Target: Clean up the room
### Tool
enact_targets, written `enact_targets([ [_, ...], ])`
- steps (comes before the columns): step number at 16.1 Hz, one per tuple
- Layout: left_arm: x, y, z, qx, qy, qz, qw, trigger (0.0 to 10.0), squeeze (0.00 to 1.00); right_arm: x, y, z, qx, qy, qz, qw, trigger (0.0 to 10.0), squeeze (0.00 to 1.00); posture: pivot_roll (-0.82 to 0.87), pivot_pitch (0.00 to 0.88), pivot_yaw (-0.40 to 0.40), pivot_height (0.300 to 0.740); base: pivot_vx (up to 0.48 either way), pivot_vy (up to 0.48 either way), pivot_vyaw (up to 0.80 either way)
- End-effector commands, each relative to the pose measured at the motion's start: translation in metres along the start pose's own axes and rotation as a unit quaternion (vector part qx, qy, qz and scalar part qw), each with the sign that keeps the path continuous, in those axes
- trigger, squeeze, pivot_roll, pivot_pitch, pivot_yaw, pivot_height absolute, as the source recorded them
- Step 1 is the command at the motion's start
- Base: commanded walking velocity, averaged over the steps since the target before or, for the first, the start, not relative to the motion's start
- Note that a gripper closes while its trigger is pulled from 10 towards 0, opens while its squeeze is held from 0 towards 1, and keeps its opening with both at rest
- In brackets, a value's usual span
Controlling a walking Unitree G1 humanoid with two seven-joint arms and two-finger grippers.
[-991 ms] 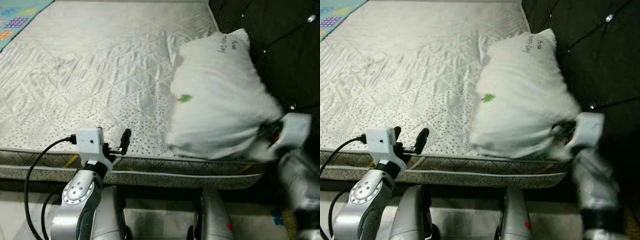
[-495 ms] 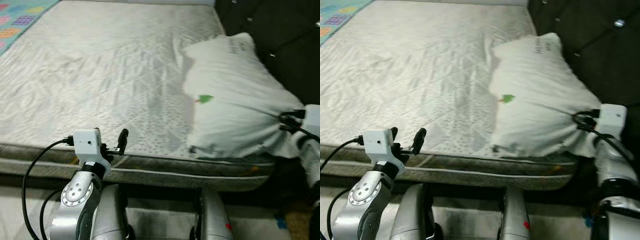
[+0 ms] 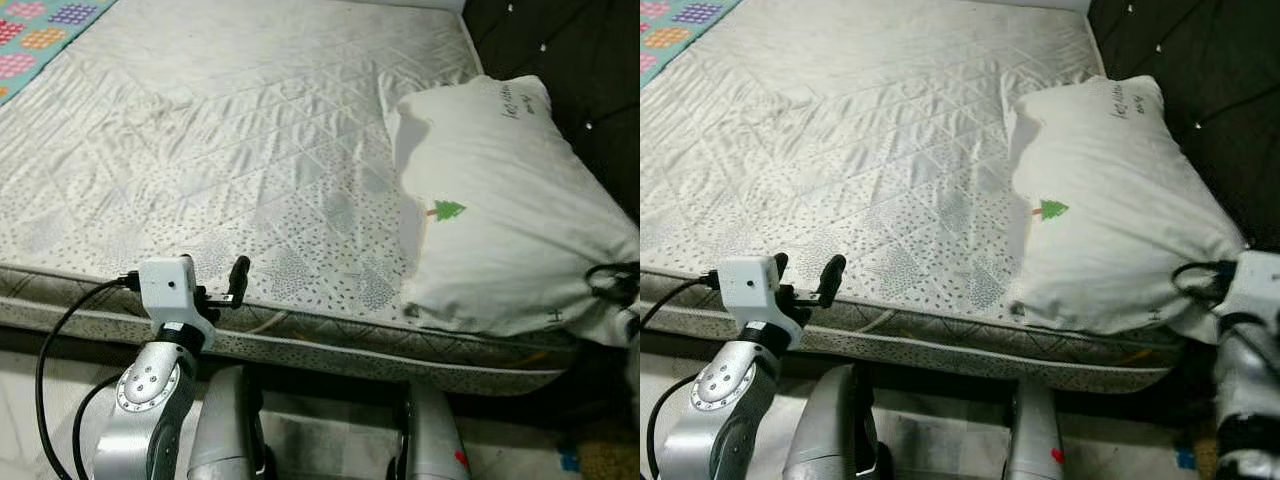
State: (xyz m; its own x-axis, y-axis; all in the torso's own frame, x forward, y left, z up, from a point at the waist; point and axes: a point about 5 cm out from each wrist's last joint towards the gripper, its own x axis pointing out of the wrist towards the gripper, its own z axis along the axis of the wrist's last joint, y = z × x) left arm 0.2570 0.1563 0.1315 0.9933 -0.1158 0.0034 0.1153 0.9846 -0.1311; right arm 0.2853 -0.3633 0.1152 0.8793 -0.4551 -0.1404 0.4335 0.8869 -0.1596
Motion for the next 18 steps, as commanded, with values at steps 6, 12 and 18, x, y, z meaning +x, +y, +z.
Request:
enact_targets([
  [6, 0.001, -0.003, 0.0, 0.003, 0.0, -0.006, 1.0, 10.0, 0.0, -0.009, 0.037, 0.015, 0.024, -0.029, 0.038, 0.999, 10.0, 0.0, -0.05, 0.11, -0.034, 0.552, 0.0, 0.0, 0.0],
  [12, -0.002, -0.003, -0.001, 0.002, -0.001, 0.001, 1.0, 10.0, 0.0, -0.02, 0.101, 0.025, 0.038, -0.046, 0.128, 0.99, 10.0, 0.0, -0.03, 0.105, -0.046, 0.552, 0.0, 0.0, 0.0],
  [18, -0.002, -0.002, -0.001, 0.002, -0.002, 0.006, 1.0, 10.0, 0.0, -0.02, 0.128, 0.038, 0.057, -0.053, 0.156, 0.985, 10.0, 0.0, -0.02, 0.11, -0.056, 0.552, 0.0, 0.0, 0.0],
])
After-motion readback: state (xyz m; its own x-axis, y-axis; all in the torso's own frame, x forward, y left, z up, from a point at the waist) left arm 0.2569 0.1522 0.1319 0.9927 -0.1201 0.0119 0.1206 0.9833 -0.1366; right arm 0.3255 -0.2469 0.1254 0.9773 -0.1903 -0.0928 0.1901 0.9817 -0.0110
